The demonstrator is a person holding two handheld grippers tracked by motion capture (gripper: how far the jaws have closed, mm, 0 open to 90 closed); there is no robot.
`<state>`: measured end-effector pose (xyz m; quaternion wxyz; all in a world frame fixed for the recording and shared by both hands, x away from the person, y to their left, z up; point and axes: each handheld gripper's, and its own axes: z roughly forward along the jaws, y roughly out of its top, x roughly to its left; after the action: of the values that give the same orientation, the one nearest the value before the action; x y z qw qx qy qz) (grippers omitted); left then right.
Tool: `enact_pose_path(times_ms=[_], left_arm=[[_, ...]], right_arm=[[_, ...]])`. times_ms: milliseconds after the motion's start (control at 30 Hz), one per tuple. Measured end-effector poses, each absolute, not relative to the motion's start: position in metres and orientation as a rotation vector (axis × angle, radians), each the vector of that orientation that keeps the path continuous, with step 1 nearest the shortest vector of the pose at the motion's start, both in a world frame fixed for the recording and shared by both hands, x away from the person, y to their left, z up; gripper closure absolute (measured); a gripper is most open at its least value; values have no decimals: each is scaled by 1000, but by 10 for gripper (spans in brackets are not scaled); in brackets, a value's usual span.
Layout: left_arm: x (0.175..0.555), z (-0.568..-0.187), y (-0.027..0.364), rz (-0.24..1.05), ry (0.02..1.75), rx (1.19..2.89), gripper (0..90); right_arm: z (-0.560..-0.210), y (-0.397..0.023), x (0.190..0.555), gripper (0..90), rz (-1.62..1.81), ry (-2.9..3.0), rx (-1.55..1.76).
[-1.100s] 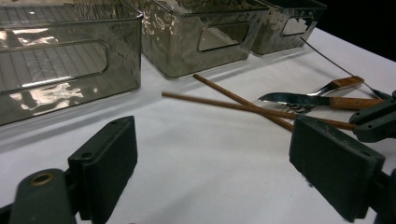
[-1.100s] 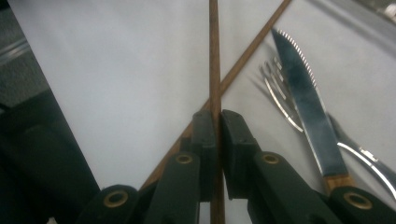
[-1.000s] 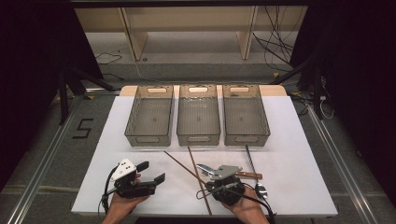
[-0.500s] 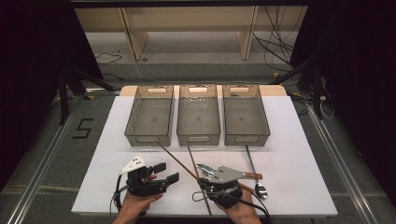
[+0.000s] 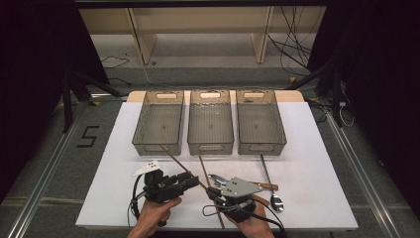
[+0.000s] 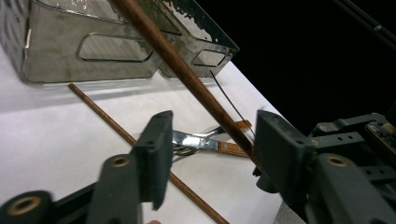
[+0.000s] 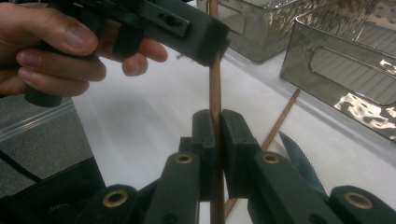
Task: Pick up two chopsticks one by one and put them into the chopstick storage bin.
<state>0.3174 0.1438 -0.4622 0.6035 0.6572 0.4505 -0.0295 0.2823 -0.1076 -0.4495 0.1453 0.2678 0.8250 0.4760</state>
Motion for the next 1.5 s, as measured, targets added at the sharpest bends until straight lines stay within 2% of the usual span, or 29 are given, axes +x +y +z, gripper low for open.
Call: enact_pose_path(times_ms=[333, 667, 733, 767, 867, 1000, 1167, 1500], left_arm=[[321, -459, 143, -120, 1026, 1476, 691], [327, -457, 148, -297, 974, 1388, 822], [326, -455, 148, -299, 955, 1400, 841], [326, -453, 148, -294, 955, 1393, 842], [327, -448, 155, -291, 956, 1381, 844], [329, -438, 165, -209, 976, 1416, 844], [338, -427, 180, -157, 1009, 1442, 844], [366, -392, 209, -40, 1066, 1519, 842]], right_arm=[[-451, -107, 281, 849, 1396, 2355, 770], [-451, -108, 281, 844, 1428, 2340, 763], [-451, -107, 280, 832, 1432, 2341, 761], [-451, -108, 281, 801, 1435, 2342, 764], [-450, -111, 283, 583, 1446, 2345, 794], [-449, -117, 286, 409, 1479, 2371, 799], [-450, -119, 286, 342, 1409, 2387, 818], [-455, -126, 291, 293, 1310, 2420, 909]])
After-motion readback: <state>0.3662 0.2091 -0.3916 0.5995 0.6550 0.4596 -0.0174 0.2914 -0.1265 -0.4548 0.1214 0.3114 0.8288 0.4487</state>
